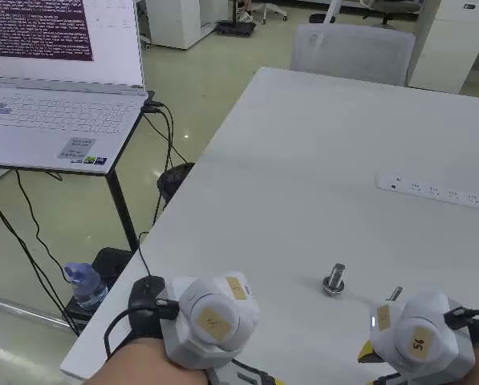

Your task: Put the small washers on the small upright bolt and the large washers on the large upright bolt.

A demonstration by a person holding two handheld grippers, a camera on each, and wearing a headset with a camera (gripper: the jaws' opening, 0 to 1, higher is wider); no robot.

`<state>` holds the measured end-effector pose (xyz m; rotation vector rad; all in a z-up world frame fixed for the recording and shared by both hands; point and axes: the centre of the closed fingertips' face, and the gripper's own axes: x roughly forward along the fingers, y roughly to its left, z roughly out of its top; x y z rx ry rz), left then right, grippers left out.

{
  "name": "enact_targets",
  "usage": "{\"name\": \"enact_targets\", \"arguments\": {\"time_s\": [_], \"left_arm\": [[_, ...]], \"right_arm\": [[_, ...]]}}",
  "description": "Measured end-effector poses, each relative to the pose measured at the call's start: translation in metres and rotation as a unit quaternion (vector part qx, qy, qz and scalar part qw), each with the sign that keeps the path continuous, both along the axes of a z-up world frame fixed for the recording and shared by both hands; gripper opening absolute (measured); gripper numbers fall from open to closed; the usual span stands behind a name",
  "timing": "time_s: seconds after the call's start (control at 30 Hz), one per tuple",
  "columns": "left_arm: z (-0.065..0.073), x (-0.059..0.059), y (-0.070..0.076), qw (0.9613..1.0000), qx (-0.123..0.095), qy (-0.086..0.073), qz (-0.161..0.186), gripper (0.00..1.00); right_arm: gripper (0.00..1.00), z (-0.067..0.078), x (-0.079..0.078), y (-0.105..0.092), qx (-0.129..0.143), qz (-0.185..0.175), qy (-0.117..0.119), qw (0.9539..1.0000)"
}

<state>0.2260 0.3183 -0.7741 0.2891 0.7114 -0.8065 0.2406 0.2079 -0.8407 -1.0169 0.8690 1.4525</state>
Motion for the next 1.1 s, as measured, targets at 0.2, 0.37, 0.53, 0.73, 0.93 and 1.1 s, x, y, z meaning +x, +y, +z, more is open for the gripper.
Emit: {"name": "enact_targets", "arguments": {"time_s": [0.2,0.37,0.53,0.73,0.93,1.1], "left_arm": [[0.000,-0.002,0.001,1.0000,0.002,0.000,-0.001,0.76],[0.000,-0.004,-0.001,1.0000,0.001,0.000,-0.006,0.76],[0.000,-0.006,-0.002,0.9999,0.001,-0.003,-0.011,0.76],[-0.001,-0.009,-0.003,0.9999,0.003,-0.002,-0.014,0.77],[-0.002,-0.011,-0.002,0.9999,0.000,0.000,-0.011,0.77],[-0.005,-0.014,-0.003,0.9999,-0.002,0.003,-0.012,0.80]], "right_arm": [[0.27,-0.013,-0.004,0.000,-0.002,-0.001,-0.001,1.0000],[0.26,-0.025,-0.009,0.000,-0.010,0.008,-0.002,0.9999],[0.26,-0.030,-0.010,-0.003,-0.013,0.005,-0.006,0.9999],[0.25,-0.033,-0.009,-0.002,-0.012,0.001,-0.009,0.9999],[0.23,-0.035,-0.012,-0.001,-0.014,-0.001,-0.006,0.9999],[0.21,-0.036,-0.013,-0.001,-0.017,-0.009,0.002,0.9998]]}}
